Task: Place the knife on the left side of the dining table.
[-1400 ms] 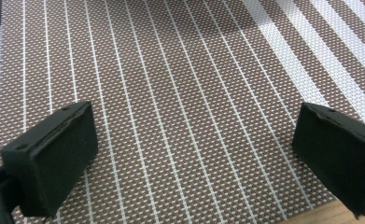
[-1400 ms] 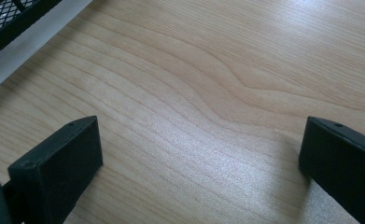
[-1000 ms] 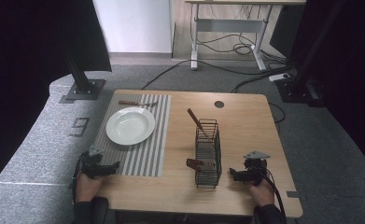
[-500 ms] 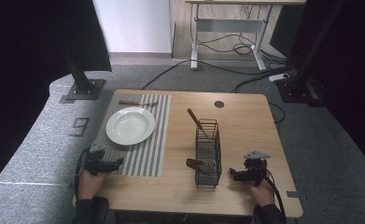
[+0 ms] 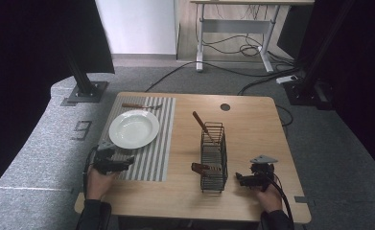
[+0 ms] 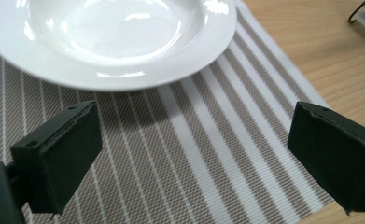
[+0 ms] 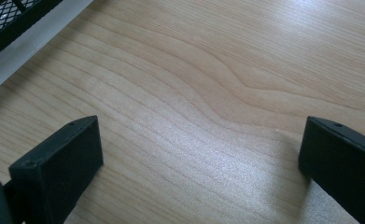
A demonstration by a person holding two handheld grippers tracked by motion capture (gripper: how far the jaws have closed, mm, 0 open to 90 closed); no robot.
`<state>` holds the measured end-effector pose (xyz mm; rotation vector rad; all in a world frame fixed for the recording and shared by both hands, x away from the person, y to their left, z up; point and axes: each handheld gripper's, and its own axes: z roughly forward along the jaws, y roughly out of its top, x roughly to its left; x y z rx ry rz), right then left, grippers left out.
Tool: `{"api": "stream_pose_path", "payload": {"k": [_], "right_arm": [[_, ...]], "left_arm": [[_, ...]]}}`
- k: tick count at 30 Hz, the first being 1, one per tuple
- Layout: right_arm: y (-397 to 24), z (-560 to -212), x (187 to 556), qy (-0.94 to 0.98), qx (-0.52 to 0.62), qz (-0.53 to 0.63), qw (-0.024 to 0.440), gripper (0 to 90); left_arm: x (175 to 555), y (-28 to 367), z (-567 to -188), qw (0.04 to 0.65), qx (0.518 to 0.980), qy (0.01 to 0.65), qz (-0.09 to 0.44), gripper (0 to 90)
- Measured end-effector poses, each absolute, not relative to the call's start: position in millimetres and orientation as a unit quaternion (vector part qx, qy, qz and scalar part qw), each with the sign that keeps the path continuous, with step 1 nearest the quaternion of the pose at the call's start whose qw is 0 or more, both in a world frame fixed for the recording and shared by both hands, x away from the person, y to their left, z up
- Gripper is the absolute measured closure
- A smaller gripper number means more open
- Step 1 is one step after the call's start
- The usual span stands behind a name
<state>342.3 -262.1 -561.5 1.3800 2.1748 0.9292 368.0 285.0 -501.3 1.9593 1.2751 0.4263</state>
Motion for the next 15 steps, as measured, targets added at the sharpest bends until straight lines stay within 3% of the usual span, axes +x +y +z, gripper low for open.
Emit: {"api": "stream_pose_path", "payload": {"k": [15], "right_arm": [[-262,-562,342,0.778,0.494,0.332,0.200,0.0]], "left_arm": [[382,257,-470,0.396,0.766,0.478,0.166,0.0]]}}
